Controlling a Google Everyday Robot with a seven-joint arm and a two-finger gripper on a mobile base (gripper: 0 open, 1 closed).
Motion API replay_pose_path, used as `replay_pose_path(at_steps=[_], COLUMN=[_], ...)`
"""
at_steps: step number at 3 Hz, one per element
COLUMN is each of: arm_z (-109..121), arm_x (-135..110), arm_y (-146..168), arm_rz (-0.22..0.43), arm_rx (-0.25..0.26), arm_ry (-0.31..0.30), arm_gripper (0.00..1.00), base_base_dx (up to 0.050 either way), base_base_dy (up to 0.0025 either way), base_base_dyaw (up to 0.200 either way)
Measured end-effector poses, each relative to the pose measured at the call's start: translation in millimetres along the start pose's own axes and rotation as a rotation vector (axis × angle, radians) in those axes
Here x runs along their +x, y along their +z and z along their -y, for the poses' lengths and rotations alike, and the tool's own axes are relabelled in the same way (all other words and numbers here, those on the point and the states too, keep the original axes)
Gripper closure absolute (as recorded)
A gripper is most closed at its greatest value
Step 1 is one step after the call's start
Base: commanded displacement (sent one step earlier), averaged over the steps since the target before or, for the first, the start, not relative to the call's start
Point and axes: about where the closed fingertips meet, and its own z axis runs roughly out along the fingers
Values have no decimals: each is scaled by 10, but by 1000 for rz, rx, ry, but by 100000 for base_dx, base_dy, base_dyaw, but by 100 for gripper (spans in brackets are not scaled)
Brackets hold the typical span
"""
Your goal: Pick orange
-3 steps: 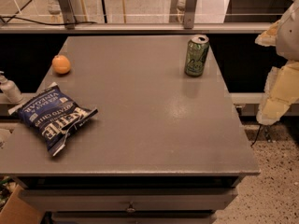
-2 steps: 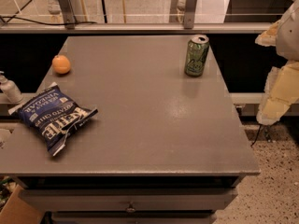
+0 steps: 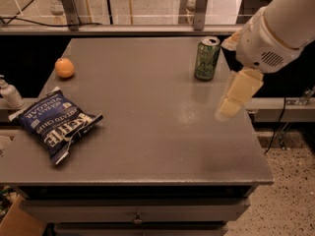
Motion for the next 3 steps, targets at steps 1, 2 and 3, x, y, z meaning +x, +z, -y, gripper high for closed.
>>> replay_pose_path(at_steps=[1, 2, 3], arm_z=[57, 193, 354], arm_x=[-363, -722, -1044], arm_y=[422, 812, 1160], arm_rz=[100, 188, 258], arm_rx=[-21, -43, -63], arm_ry=[-5, 1, 18], arm_gripper=[0, 0, 0], base_base_dx=[0, 0, 0], base_base_dy=[0, 0, 0], base_base_dyaw=[0, 0, 0])
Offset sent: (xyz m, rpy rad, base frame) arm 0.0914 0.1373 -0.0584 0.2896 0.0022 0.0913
